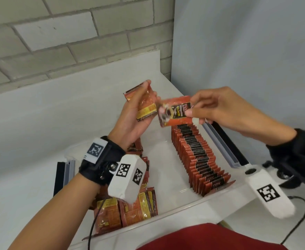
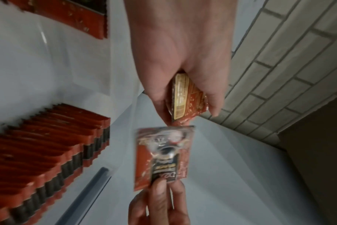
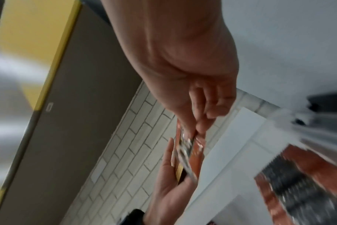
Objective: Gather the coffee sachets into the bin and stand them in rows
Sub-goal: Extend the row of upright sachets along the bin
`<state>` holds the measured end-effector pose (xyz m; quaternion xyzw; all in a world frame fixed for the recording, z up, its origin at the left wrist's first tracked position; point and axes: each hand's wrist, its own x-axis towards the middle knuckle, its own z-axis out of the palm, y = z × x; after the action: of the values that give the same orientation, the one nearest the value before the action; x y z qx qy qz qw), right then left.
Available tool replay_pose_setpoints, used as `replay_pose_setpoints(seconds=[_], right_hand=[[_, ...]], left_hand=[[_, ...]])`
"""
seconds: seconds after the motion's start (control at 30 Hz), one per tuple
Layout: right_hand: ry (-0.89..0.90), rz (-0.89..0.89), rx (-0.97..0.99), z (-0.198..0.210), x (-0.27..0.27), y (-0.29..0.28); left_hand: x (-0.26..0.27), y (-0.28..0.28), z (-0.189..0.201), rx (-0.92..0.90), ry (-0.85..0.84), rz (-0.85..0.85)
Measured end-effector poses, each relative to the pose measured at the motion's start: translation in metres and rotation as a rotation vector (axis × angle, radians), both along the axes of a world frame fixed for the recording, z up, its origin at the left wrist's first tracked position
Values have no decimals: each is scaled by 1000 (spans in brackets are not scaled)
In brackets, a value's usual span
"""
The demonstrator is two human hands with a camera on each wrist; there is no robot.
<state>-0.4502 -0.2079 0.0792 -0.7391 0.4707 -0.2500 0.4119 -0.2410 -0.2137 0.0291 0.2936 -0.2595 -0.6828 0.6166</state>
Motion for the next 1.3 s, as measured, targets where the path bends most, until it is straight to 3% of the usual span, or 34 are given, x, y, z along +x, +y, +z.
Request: replay_pose_setpoints(seconds=[0.17,0.43,0.97,1.3], right_hand=[[430,298,-176,9,34,-18],[768,454,-206,-10,87,-22],[909,486,-152,-17,95,-26],[898,498,-156,-21,94,-31]], left_hand=[[13,-5,0,44,53,116],[21,-7,-3,77,100,115],[19,-6,-1,89,106,133],[17,-6,-2,115,-72,112]])
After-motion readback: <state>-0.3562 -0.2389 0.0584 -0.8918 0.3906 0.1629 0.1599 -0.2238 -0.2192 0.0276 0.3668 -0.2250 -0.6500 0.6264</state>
